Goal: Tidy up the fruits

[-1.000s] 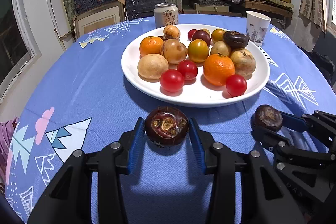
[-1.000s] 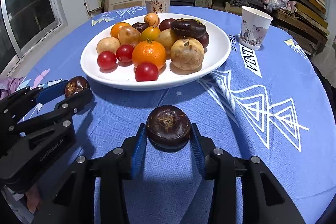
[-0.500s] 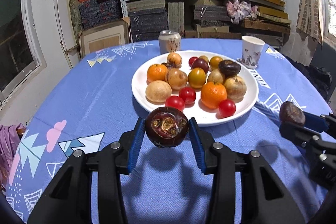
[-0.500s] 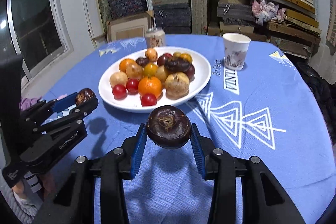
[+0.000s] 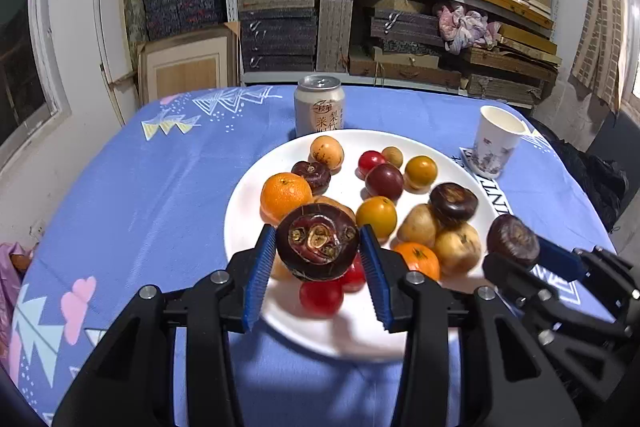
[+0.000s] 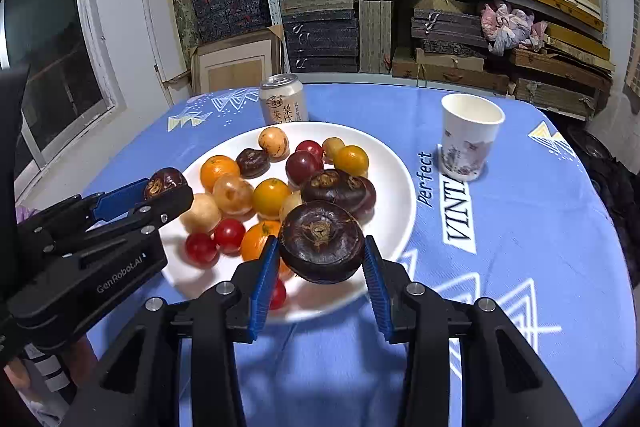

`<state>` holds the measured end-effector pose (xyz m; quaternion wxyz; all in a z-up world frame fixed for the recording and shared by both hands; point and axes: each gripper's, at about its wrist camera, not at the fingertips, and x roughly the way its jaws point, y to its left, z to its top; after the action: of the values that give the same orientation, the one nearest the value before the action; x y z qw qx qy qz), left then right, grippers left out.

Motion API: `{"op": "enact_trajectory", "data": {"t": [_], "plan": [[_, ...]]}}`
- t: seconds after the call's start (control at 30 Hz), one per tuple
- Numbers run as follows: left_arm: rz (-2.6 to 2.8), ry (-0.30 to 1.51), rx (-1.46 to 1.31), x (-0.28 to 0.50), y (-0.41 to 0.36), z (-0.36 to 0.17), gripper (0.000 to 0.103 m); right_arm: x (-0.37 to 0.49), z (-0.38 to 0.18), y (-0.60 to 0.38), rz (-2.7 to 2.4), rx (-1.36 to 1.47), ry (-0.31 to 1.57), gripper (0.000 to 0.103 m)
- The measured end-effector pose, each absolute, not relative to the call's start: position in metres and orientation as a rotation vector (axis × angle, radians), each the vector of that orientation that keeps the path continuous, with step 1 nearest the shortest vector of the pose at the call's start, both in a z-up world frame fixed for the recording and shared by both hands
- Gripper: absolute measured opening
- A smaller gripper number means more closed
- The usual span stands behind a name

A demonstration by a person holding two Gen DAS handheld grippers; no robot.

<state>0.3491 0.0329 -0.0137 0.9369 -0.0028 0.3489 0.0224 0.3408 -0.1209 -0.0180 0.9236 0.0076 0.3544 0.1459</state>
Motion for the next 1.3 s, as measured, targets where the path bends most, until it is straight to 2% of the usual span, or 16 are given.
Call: {"op": "enact_trajectory", "data": {"t": [0.17, 0.2, 0.23, 0.27, 0.3, 0.4, 0.53, 0.87, 1.3], "plan": [[0.056, 0.749, 0.004, 0.376, 0.034, -0.030, 0.043, 0.361, -0.037, -0.109, 0.324, 0.008, 0.767, 0.046], [0.054, 0.746, 0.005, 0.377, 0.034, -0.031, 0.049, 0.360, -0.040, -0.109, 0.338, 0.008, 0.758, 0.050], [0.057, 0.741, 0.011, 0.378, 0.034, -0.032, 0.054, 0.359, -0.040, -0.109, 0.335, -0.002, 0.747, 0.068], [0.070, 0.729, 0.014, 0.377, 0.034, -0.033, 0.069, 0.358, -0.040, -0.108, 0.320, -0.019, 0.736, 0.079], [0.081, 0.719, 0.015, 0.375, 0.033, -0.033, 0.082, 0.354, -0.039, -0.108, 0.306, -0.035, 0.717, 0.080], [0.083, 0.691, 0.018, 0.367, 0.033, -0.031, 0.087, 0.348, -0.034, -0.112, 0.305, -0.035, 0.696, 0.083], [0.064, 0.701, -0.004, 0.355, 0.039, -0.025, 0.088, 0.334, -0.026, -0.115, 0.292, -0.044, 0.677, 0.094], [0.075, 0.688, -0.042, 0.285, 0.056, -0.013, 0.099, 0.274, -0.009, -0.129, 0.231, -0.034, 0.619, 0.100], [0.068, 0.677, 0.023, 0.180, 0.043, -0.021, 0.099, 0.193, -0.016, -0.140, 0.183, -0.045, 0.589, 0.100]]}}
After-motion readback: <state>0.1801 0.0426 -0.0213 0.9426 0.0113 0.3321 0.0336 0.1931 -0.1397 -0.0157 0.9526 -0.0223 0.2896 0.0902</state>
